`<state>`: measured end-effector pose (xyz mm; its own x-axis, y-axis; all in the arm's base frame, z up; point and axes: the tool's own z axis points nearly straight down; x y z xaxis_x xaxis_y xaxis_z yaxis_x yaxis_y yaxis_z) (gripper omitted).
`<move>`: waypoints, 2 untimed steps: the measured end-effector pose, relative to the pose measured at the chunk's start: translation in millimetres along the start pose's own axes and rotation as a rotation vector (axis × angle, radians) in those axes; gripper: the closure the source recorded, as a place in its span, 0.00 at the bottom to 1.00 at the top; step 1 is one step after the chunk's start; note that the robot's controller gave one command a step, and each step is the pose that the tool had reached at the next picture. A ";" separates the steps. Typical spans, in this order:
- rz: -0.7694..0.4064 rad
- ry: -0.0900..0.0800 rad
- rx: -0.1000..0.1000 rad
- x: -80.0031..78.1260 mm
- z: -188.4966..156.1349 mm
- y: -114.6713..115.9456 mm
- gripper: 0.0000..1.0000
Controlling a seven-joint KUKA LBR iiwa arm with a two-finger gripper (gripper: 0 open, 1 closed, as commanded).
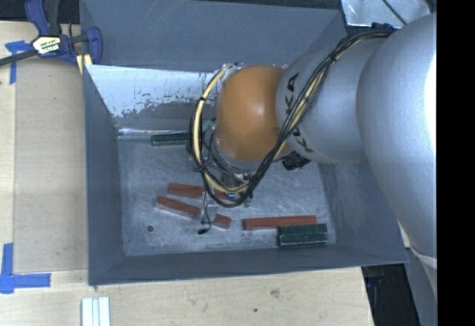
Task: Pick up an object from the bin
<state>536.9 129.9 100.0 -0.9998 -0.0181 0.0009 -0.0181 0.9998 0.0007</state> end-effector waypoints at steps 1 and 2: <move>0.123 0.001 0.001 9.7 30.7 8.4 0.00; 0.123 0.000 0.000 9.4 30.5 8.1 0.00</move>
Offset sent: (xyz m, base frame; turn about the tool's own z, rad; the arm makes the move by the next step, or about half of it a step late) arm -0.0099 0.0087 -0.0300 0.1246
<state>527.4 137.8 69.5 -0.9945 0.1052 0.0013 0.1052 0.9945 0.0002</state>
